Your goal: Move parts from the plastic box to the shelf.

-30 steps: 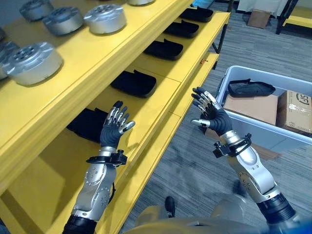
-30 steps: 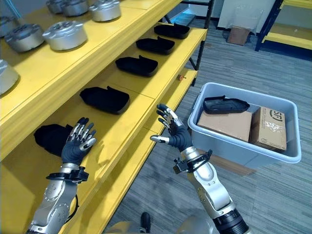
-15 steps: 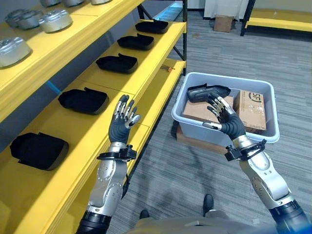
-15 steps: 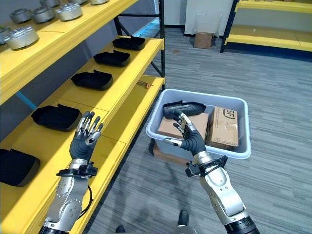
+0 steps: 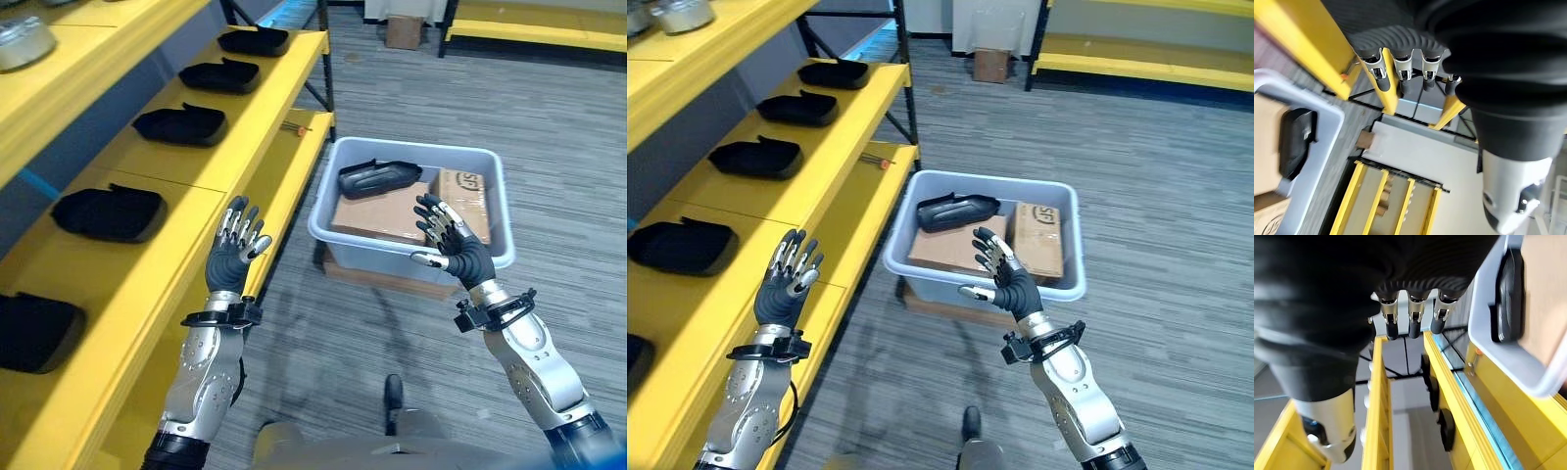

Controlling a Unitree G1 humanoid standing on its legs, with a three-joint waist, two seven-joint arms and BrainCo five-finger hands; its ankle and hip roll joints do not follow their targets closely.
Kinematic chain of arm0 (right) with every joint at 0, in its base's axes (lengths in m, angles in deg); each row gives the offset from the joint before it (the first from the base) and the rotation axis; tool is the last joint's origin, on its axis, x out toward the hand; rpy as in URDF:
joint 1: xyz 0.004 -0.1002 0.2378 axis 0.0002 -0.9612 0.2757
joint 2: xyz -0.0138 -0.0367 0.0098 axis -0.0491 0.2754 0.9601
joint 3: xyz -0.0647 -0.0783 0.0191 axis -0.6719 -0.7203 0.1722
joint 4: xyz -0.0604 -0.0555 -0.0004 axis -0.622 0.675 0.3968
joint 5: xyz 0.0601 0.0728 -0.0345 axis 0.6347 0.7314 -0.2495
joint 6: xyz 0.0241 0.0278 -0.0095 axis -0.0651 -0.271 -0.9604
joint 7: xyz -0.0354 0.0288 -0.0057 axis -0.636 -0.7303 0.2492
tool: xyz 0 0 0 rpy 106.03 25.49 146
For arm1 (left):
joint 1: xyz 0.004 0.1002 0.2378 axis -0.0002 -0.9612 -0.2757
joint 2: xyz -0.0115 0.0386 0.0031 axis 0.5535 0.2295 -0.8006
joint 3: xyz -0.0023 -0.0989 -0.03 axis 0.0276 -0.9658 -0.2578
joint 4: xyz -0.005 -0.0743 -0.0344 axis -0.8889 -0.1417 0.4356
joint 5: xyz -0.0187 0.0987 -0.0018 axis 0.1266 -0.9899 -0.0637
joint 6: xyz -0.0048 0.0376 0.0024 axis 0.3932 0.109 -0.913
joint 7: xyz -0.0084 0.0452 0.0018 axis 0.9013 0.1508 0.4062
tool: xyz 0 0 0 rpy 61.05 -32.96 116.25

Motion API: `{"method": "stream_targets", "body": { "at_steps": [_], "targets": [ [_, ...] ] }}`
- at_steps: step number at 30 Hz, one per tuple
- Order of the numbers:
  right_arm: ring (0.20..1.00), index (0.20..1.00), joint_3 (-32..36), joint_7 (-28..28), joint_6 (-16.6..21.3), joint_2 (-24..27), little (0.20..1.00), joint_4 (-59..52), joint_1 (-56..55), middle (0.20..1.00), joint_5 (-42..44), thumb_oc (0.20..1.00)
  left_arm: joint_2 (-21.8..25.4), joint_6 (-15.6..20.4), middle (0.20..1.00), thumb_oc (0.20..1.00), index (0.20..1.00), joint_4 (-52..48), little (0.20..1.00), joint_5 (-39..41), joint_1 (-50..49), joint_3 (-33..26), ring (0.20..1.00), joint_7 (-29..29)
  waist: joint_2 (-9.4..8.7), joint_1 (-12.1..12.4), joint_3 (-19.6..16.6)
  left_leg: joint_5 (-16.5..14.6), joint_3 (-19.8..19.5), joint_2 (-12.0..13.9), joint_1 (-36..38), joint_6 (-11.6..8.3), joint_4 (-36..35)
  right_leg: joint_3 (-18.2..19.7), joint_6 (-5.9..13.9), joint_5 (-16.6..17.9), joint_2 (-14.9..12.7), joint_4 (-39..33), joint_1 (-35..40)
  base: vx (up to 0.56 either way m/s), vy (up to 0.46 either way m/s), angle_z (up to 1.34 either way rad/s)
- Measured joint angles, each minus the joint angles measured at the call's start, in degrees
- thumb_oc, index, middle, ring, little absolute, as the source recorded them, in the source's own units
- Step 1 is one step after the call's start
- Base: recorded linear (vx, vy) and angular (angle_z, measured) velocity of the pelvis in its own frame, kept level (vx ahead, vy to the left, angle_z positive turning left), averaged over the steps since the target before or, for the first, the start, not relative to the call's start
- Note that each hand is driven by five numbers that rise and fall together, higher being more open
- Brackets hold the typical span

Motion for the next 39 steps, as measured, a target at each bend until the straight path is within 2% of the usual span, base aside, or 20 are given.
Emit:
{"method": "stream_targets", "body": {
  "at_steps": [1,2,3,4,5,6,7,10,11,12,13,15,20,24,32,33,35,37,38,39],
  "targets": [
    [1.000,1.000,0.19,-0.02,0.29,0.44,1.000,-1.90,-0.51,1.000,0.01,1.000,-0.15,-0.11,1.000,1.000,1.000,-0.06,1.000,-0.01,0.13,0.67,1.000,-0.20,-1.77,0.72,2.20,-6.45,-2.79,-4.83,-10.04,2.77,15.29,1.26,-1.24,-0.46,-0.47,-0.63,0.63,0.36,0.138,-0.39],
    [1.000,1.000,0.11,-0.05,0.31,0.11,1.000,-2.37,-1.11,1.000,0.01,1.000,-0.34,-0.68,1.000,1.000,1.000,-0.05,1.000,-0.02,0.14,0.80,1.000,-0.24,-2.01,0.47,2.87,-15.37,1.91,-8.99,-13.80,3.91,9.86,1.66,-1.01,-0.08,-0.65,-2.53,1.70,0.36,0.166,-0.59],
    [1.000,1.000,0.12,-0.06,0.42,0.36,1.000,-2.45,-1.21,1.000,-0.04,1.000,-0.67,-0.71,1.000,1.000,1.000,0.20,1.000,-0.01,-0.11,0.88,1.000,-0.23,-0.95,1.35,3.16,-16.27,3.83,-10.26,-11.92,4.13,-5.62,1.98,-1.06,-0.23,0.22,-2.77,2.19,0.39,0.237,-0.38],
    [1.000,1.000,0.25,-0.01,0.62,0.75,1.000,-2.33,-1.44,1.000,-0.04,1.000,-0.61,-0.71,1.000,1.000,1.000,1.29,1.000,-0.02,0.45,1.04,1.000,-0.29,1.56,1.10,3.31,-15.89,4.78,-9.08,-11.71,3.65,-15.96,1.48,-1.27,-0.21,2.56,-4.02,3.53,0.31,0.154,-0.61],
    [1.000,1.000,-0.08,-0.06,0.59,1.23,1.000,-1.92,-1.69,1.000,-0.13,1.000,-0.64,-0.72,1.000,1.000,1.000,2.49,1.000,-0.04,0.83,0.83,1.000,-0.16,2.71,1.68,3.77,-15.65,4.41,-8.46,-10.25,3.20,-25.29,1.84,-1.22,-0.37,3.76,-3.83,4.34,0.42,0.209,-0.36],
    [1.000,1.000,0.09,-0.05,0.66,1.55,1.000,-1.89,-2.68,1.000,-0.13,1.000,-0.56,-0.74,1.000,1.000,1.000,3.21,1.000,-0.05,1.04,0.78,1.000,-0.14,3.76,1.65,3.59,-15.32,4.57,-7.88,-10.65,2.62,-28.68,2.15,-0.92,-0.75,4.72,-4.68,5.28,0.22,0.093,-0.82],
    [1.000,1.000,0.14,-0.14,0.57,1.74,1.000,-0.86,-3.73,1.000,-0.17,1.000,-0.83,-0.73,1.000,1.000,1.000,3.28,1.000,-0.06,0.75,0.04,1.000,-0.07,3.88,2.33,3.70,-15.23,4.55,-7.75,-9.25,2.93,-30.58,4.20,-1.08,-1.31,5.11,-4.55,6.73,0.42,0.241,-0.89],
    [1.000,1.000,2.67,-1.09,0.39,0.86,1.000,-1.69,-10.15,1.000,-0.08,1.000,-0.71,-0.67,1.000,1.000,1.000,1.97,1.000,-0.08,-0.14,0.36,1.000,-0.30,3.23,1.18,2.01,-14.78,6.53,-8.21,-5.14,4.52,-21.64,8.28,0.06,-4.91,4.87,-4.22,9.88,0.44,0.286,-1.03],
    [1.000,1.000,3.25,-1.34,0.32,1.52,1.000,-1.87,-11.16,1.000,-0.08,1.000,-0.54,-0.68,1.000,1.000,1.000,1.82,1.000,-0.08,-0.06,0.39,1.000,-0.65,3.93,0.27,1.59,-13.87,6.45,-8.68,-4.03,5.43,-22.82,8.37,0.79,-4.97,4.48,-3.96,9.93,0.14,0.123,-0.40],
    [1.000,1.000,3.74,-1.40,0.27,2.72,1.000,-2.75,-12.22,1.000,-0.07,1.000,-0.95,-0.67,1.000,1.000,1.000,0.80,1.000,-0.08,0.01,0.47,1.000,-0.80,4.96,-0.16,1.17,-11.02,6.39,-8.14,-2.03,7.23,-25.82,8.59,2.03,-5.92,4.77,-3.86,10.07,0.18,0.181,-0.06],
    [1.000,1.000,3.68,-1.75,0.10,1.70,1.000,-2.66,-12.30,1.000,-0.07,1.000,-0.34,-0.64,1.000,1.000,1.000,0.44,1.000,-0.08,0.24,0.28,1.000,-1.20,3.68,-0.88,1.58,-11.62,6.69,-9.61,-0.74,7.22,-27.43,8.66,3.23,-6.54,3.22,-3.71,10.57,0.16,0.188,-0.10],
    [1.000,1.000,1.82,-2.94,-0.03,1.62,1.000,-4.75,-11.77,1.000,-0.06,1.000,2.60,-0.62,1.000,1.000,1.000,-1.29,1.000,-0.05,0.59,0.53,1.000,-1.37,0.45,-0.45,2.40,-14.21,8.15,-13.46,-0.78,9.66,-25.53,9.31,6.36,-7.31,-1.36,-2.88,10.22,0.15,0.204,-0.11],
    [1.000,1.000,1.81,-3.08,-0.18,1.71,1.000,-4.73,-8.37,1.000,-0.06,1.000,4.62,-0.10,1.000,1.000,1.000,-1.35,1.000,-0.03,2.47,0.47,1.000,-1.20,-0.68,1.24,3.57,-17.33,9.80,-17.46,-1.96,12.11,-23.94,9.16,9.32,-7.21,-5.84,-5.13,10.60,0.08,0.099,-0.04],
    [1.000,1.000,1.32,-2.96,-0.37,1.75,1.000,-4.67,-6.64,1.000,-0.07,1.000,4.99,0.35,1.000,1.000,1.000,-1.55,1.000,-0.05,2.82,0.45,1.000,-0.11,-1.72,1.67,4.64,-18.88,9.63,-18.56,-4.31,12.54,-21.85,8.80,10.42,-7.50,-6.81,-6.74,10.31,0.05,0.064,0.07],
    [1.000,1.000,0.92,-2.74,-0.41,1.73,1.000,-4.67,-5.00,1.000,-0.10,1.000,4.90,0.34,1.000,1.000,1.000,-1.56,1.000,-0.16,2.97,0.81,1.000,1.03,-1.91,1.84,4.74,-20.68,9.62,-18.67,-7.39,11.65,-19.93,8.32,10.02,-7.74,-7.01,-7.70,8.71,0.05,0.081,-0.01],
    [1.000,1.000,0.40,-2.70,-0.55,1.82,1.000,-3.94,-4.59,1.000,-0.12,1.000,4.86,0.32,1.000,1.000,1.000,-1.00,1.000,-0.17,3.33,1.43,1.000,1.08,-1.00,1.21,4.96,-21.52,8.70,-18.60,-6.22,12.56,-21.85,8.38,10.27,-7.84,-5.81,-2.08,6.13,0.00,0.153,-0.10],
    [1.000,1.000,-0.67,-2.60,-1.08,2.00,1.000,-3.88,-3.92,1.000,-0.13,1.000,5.50,-0.02,1.000,1.000,1.000,-0.76,1.000,-0.49,2.66,2.91,1.000,0.77,0.95,0.70,4.67,-18.60,8.91,-16.45,-2.60,12.44,-26.16,8.40,11.79,-8.50,-4.27,12.84,-0.49,-0.01,0.141,-0.22],
    [1.000,1.000,-2.20,-2.63,-0.98,1.59,1.000,-3.85,-4.01,1.000,-0.13,1.000,7.26,0.10,1.000,1.000,1.000,-0.88,1.000,-1.22,1.97,2.36,1.000,0.80,0.36,0.42,4.42,-18.76,11.10,-16.79,0.16,14.48,-27.23,6.72,13.67,-8.58,-6.27,27.72,-7.79,0.12,0.050,-0.34],
    [1.000,1.000,-2.72,-2.65,-0.98,1.23,1.000,-3.84,-3.78,1.000,-0.14,1.000,7.24,0.12,1.000,1.000,1.000,-0.94,1.000,-1.22,1.75,1.61,1.000,0.92,-0.47,1.07,3.91,-19.36,12.25,-17.14,0.67,14.44,-27.51,4.22,13.26,-8.68,-8.69,26.55,-9.03,0.14,-0.030,-0.53],
    [1.000,1.000,-3.49,-2.65,-0.91,0.80,1.000,-3.64,-3.10,1.000,-0.12,1.000,7.13,0.18,1.000,1.000,1.000,-0.74,1.000,-1.23,1.44,0.63,1.000,0.99,-0.11,1.53,4.12,-19.42,12.69,-17.36,0.80,14.11,-27.46,1.66,12.94,-8.87,-10.90,22.70,-9.84,0.10,-0.064,-0.56]
  ]
}}
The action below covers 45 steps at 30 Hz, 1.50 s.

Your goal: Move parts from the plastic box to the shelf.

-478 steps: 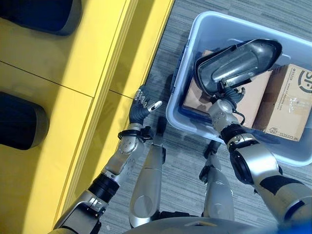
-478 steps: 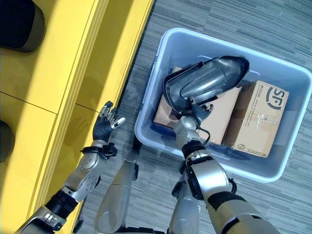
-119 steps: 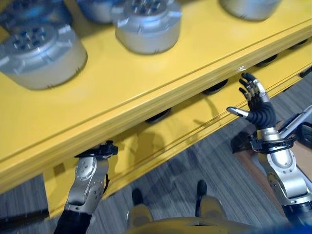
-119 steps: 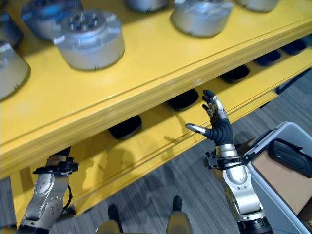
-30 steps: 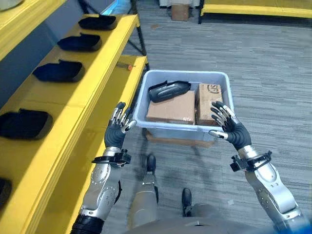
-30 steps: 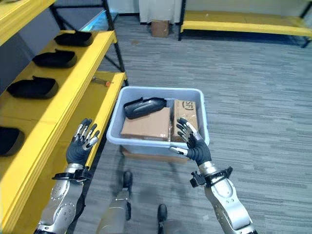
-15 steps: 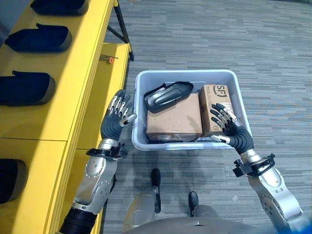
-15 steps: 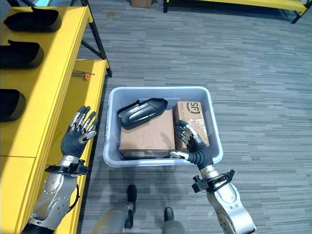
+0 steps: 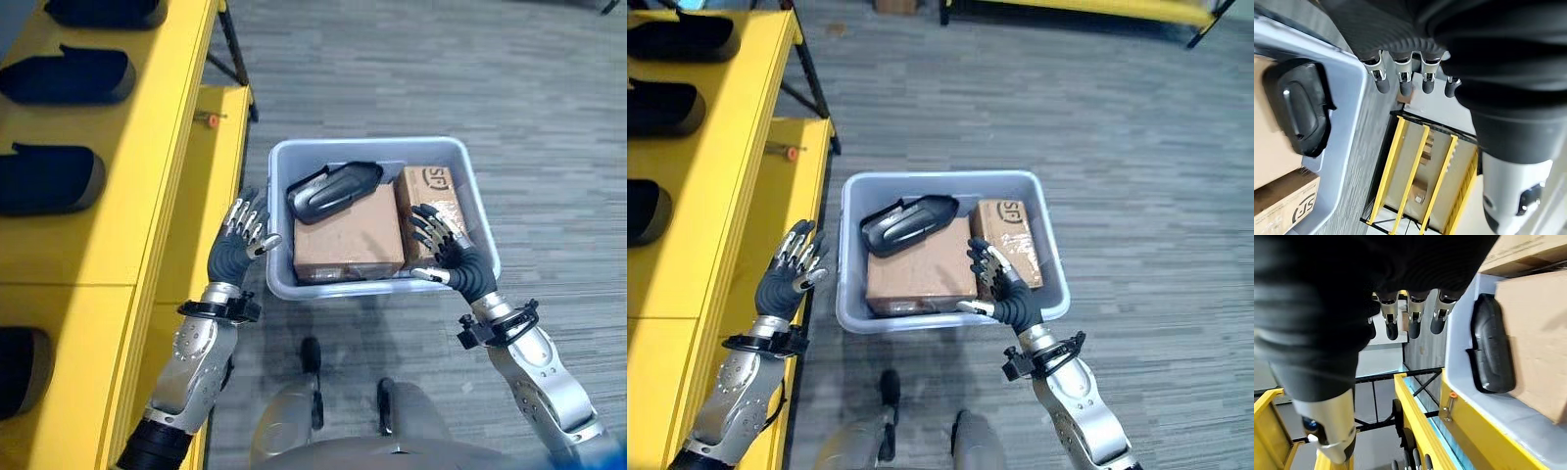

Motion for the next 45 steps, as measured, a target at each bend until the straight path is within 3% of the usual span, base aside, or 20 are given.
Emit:
{"method": "stream_targets", "body": {
  "at_steps": [2,4,6,7,8,13,18,25,27,29,33,37,39,45],
  "targets": [
    [1.000,1.000,-1.57,-0.20,-0.31,-0.21,1.000,0.86,1.79,1.000,-0.04,1.000,-0.05,-0.10,1.000,1.000,1.000,1.30,1.000,0.05,0.57,-1.61,1.000,0.17,0.80,-0.60,0.55,0.58,0.48,0.36,-0.06,-0.06,0.22,-1.36,0.79,1.23,-1.14,-12.11,0.37,0.06,-0.121,-0.11],
    [1.000,1.000,-1.56,0.01,-0.52,-0.23,1.000,1.10,1.30,1.000,-0.09,1.000,-0.10,-0.07,1.000,1.000,1.000,1.30,1.000,-0.01,0.70,-2.26,1.000,0.13,0.37,-0.60,0.55,0.23,1.01,-0.32,0.47,-0.71,0.39,-2.34,1.05,7.01,-3.11,-19.55,-0.09,0.07,-0.159,0.14],
    [1.000,1.000,-0.62,-0.07,-0.61,-0.27,1.000,1.02,0.60,1.000,-0.08,1.000,-0.81,0.06,1.000,1.000,1.000,1.31,1.000,-0.03,0.01,-3.12,1.000,0.11,-0.27,-0.50,0.78,-0.12,-0.35,-0.69,2.33,-1.25,0.61,-2.36,0.71,10.76,-3.21,-23.93,2.72,0.04,-0.216,0.43],
    [1.000,1.000,0.02,-0.08,-0.63,-0.25,1.000,1.13,-2.00,1.000,-0.08,1.000,-0.85,0.15,1.000,1.000,1.000,0.85,1.000,-0.01,-0.58,-3.10,1.000,0.06,-2.21,-0.59,-0.04,-0.65,-2.10,-0.97,3.66,-2.07,0.54,-2.31,0.82,12.57,-2.08,-24.60,6.15,0.06,-0.247,0.56],
    [1.000,1.000,0.76,-0.68,-0.68,-0.21,1.000,1.35,-3.41,1.000,-0.09,1.000,-1.20,0.37,1.000,1.000,1.000,0.26,1.000,0.03,-3.32,-3.61,1.000,-0.01,-3.53,0.68,-1.16,-1.20,-2.12,0.36,3.80,-3.96,0.23,-4.63,-1.07,14.36,-0.09,-27.23,7.97,0.07,-0.235,0.38],
    [1.000,1.000,5.32,-0.83,-0.66,-0.19,1.000,1.63,-4.20,1.000,-0.01,1.000,-0.92,-0.25,1.000,1.000,1.000,-0.06,1.000,-0.29,-5.85,-2.07,1.000,-0.49,-1.44,-0.91,-0.83,-0.98,-3.20,4.84,3.71,-6.25,-0.23,-6.46,-3.29,15.25,4.73,-30.98,9.77,0.03,-0.106,-0.02],
    [1.000,1.000,6.05,-0.39,-0.63,0.47,1.000,1.62,-4.43,1.000,0.12,1.000,-0.93,-0.15,1.000,1.000,1.000,-0.21,1.000,-4.57,-0.19,-0.34,1.000,-0.40,-0.08,-3.14,-0.36,-0.22,-2.53,6.75,3.97,-7.43,-1.82,-6.30,-4.45,15.78,6.84,-32.37,9.50,0.02,-0.047,-0.08],
    [1.000,1.000,5.98,0.23,-0.22,0.94,1.000,1.50,-4.02,1.000,1.10,1.000,1.39,0.15,1.000,1.000,1.000,-0.19,1.000,-15.46,6.52,-0.04,1.000,1.85,0.19,-5.14,-0.18,0.06,1.14,7.10,3.91,-7.60,-3.05,-2.29,-5.10,16.63,7.52,-32.28,6.70,0.00,0.003,-0.27],
    [1.000,1.000,5.87,0.31,0.28,1.09,1.000,1.48,-4.00,1.000,1.19,1.000,2.13,0.70,1.000,1.000,1.000,-0.11,1.000,-22.56,10.28,0.01,1.000,4.19,0.40,-5.82,0.01,0.06,2.71,6.97,3.83,-7.60,-3.56,-0.92,-5.00,16.96,7.57,-32.40,5.48,-0.05,0.032,-0.40],
    [1.000,1.000,4.95,0.43,0.63,1.46,1.000,1.47,-2.81,1.000,1.23,1.000,2.95,1.14,1.000,1.000,1.000,0.39,1.000,-28.76,15.35,0.09,1.000,6.99,0.85,-6.85,1.57,0.13,3.85,6.84,3.01,-7.53,-3.73,0.30,-5.03,17.53,7.63,-32.25,3.78,-0.10,0.042,-0.35],
    [1.000,1.000,1.50,0.83,0.84,1.51,1.000,1.47,6.07,1.000,1.32,1.000,9.30,1.19,1.000,1.000,1.000,7.40,1.000,-41.77,31.92,5.03,1.000,11.42,1.53,-8.20,7.27,0.67,6.17,6.42,-0.14,-7.21,-3.33,2.81,-4.98,19.28,7.49,-32.24,-0.39,-0.07,0.030,-0.28],
    [1.000,1.000,1.30,1.61,1.37,4.00,1.000,0.92,6.80,1.000,1.34,1.000,9.72,0.28,1.000,1.000,1.000,15.14,1.000,-49.05,34.48,6.43,1.000,14.05,1.93,-9.38,11.37,0.67,6.60,6.42,-0.16,-7.21,-3.31,3.23,-5.28,19.51,7.57,-32.32,-0.67,-0.07,0.013,-0.07],
    [1.000,1.000,1.15,2.16,1.45,4.28,1.000,0.93,6.87,1.000,1.33,1.000,11.43,-0.92,1.000,1.000,1.000,16.38,1.000,-53.49,34.14,6.40,1.000,15.98,1.63,-8.89,11.89,0.68,7.37,6.50,-0.31,-7.23,-3.41,4.00,-5.42,19.70,7.81,-32.36,-1.26,-0.03,-0.004,-0.14],
    [1.000,1.000,1.07,2.71,2.87,4.27,1.000,0.92,7.19,1.000,1.33,1.000,11.34,-2.67,1.000,1.000,1.000,23.12,1.000,-56.48,33.94,6.39,1.000,18.89,-0.01,-9.18,12.71,0.71,7.57,6.50,-1.27,-7.28,-3.45,4.26,-5.37,19.88,7.87,-32.44,-2.22,-0.01,0.002,-0.03]
  ]
}}
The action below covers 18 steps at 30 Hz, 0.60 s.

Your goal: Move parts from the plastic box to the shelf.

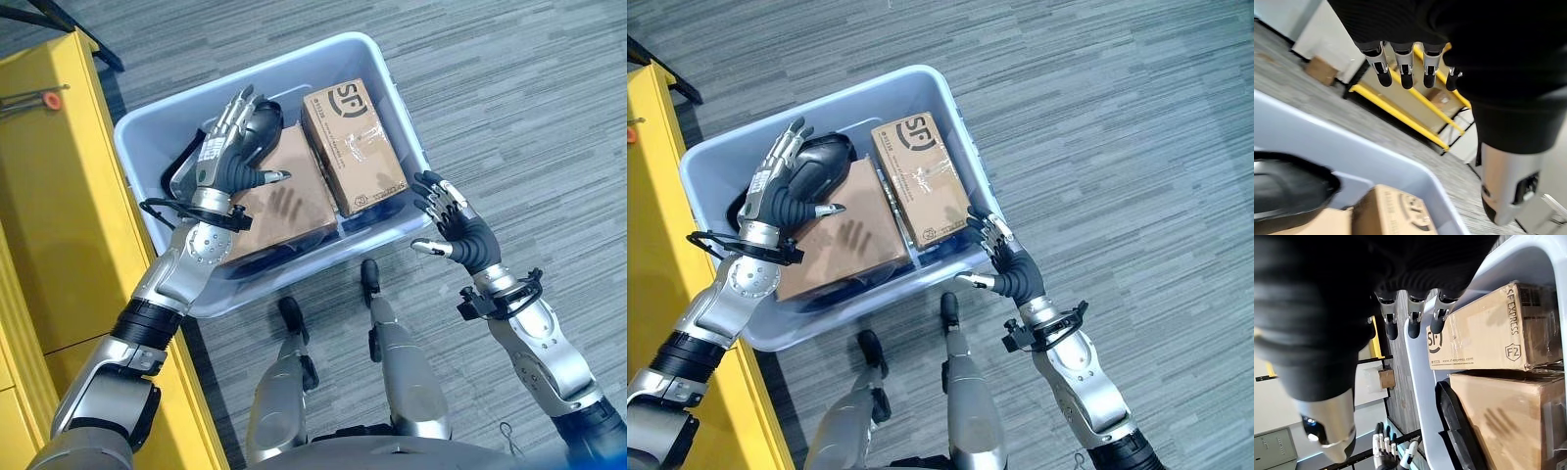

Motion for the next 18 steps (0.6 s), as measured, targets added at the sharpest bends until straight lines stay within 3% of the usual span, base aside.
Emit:
{"method": "stream_targets", "body": {
  "at_steps": [4,18],
  "targets": [
    [1.000,1.000,-0.37,0.03,0.21,0.01,1.000,-0.03,0.02,1.000,0.74,1.000,0.02,-1.27,1.000,1.000,1.000,1.64,1.000,-1.32,-1.25,-0.22,1.000,1.28,-1.47,0.65,0.77,0.00,-0.09,0.09,-1.28,0.00,0.54,-0.08,-0.11,0.14,-0.02,0.00,-0.99,0.00,0.000,0.01],
    [1.000,1.000,-1.20,-0.01,0.29,0.01,1.000,-0.03,-0.09,1.000,1.00,1.000,3.68,-3.29,1.000,1.000,1.000,6.62,1.000,-0.97,1.94,-0.50,1.000,3.76,-2.43,0.35,1.31,-0.02,-1.46,0.10,-3.16,-0.08,1.60,-1.16,-0.21,0.23,-0.30,-0.03,-1.65,0.01,0.007,0.04]
  ]
}}
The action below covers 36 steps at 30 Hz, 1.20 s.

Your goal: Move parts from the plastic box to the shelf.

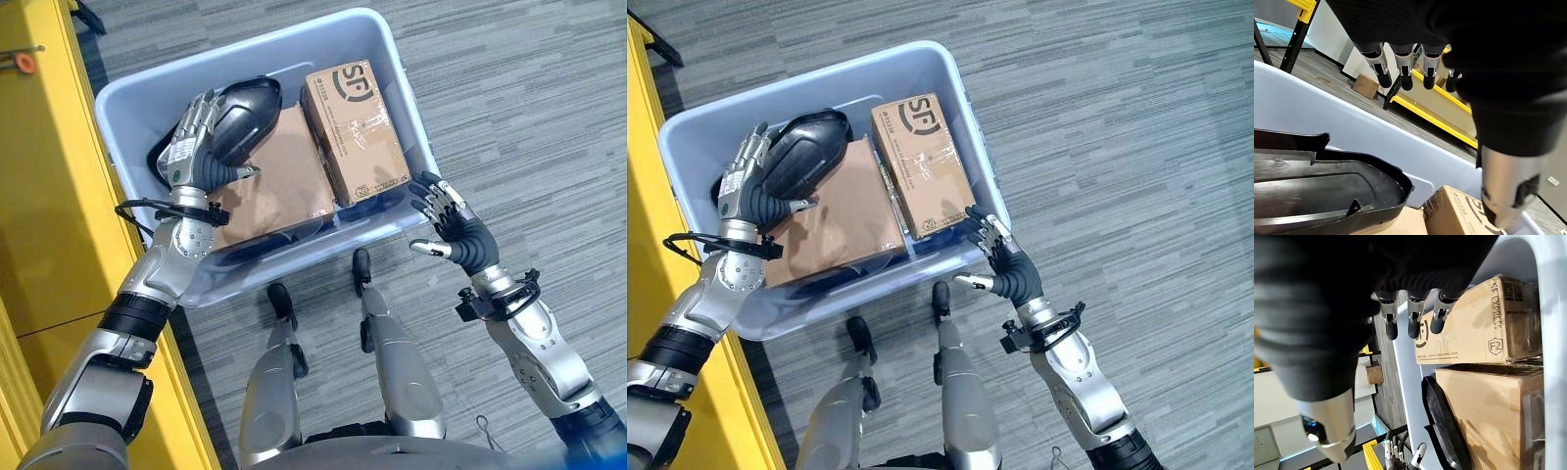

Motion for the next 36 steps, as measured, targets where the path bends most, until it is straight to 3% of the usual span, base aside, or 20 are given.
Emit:
{"method": "stream_targets", "body": {
  "at_steps": [5,36],
  "targets": [
    [1.000,1.000,-0.11,-0.04,0.49,0.00,1.000,0.00,-0.11,1.000,0.00,1.000,2.37,-0.21,1.000,1.000,1.000,-0.06,1.000,0.01,1.47,-0.31,1.000,0.16,-0.03,0.22,0.01,-0.01,-0.13,0.00,-1.86,-0.01,0.60,-0.09,-0.27,0.28,-0.08,0.01,-1.52,0.00,0.001,0.01],
    [1.000,1.000,-0.19,-0.39,0.75,1.45,1.000,-0.38,-1.13,1.000,0.57,1.000,4.46,-3.68,1.000,1.000,1.000,12.39,1.000,0.40,6.71,1.06,1.000,1.93,-0.12,0.00,0.68,-0.04,-1.15,0.26,-5.80,-0.07,2.98,-0.53,-0.66,1.15,-0.07,0.04,-3.92,0.00,0.000,0.01]
  ]
}}
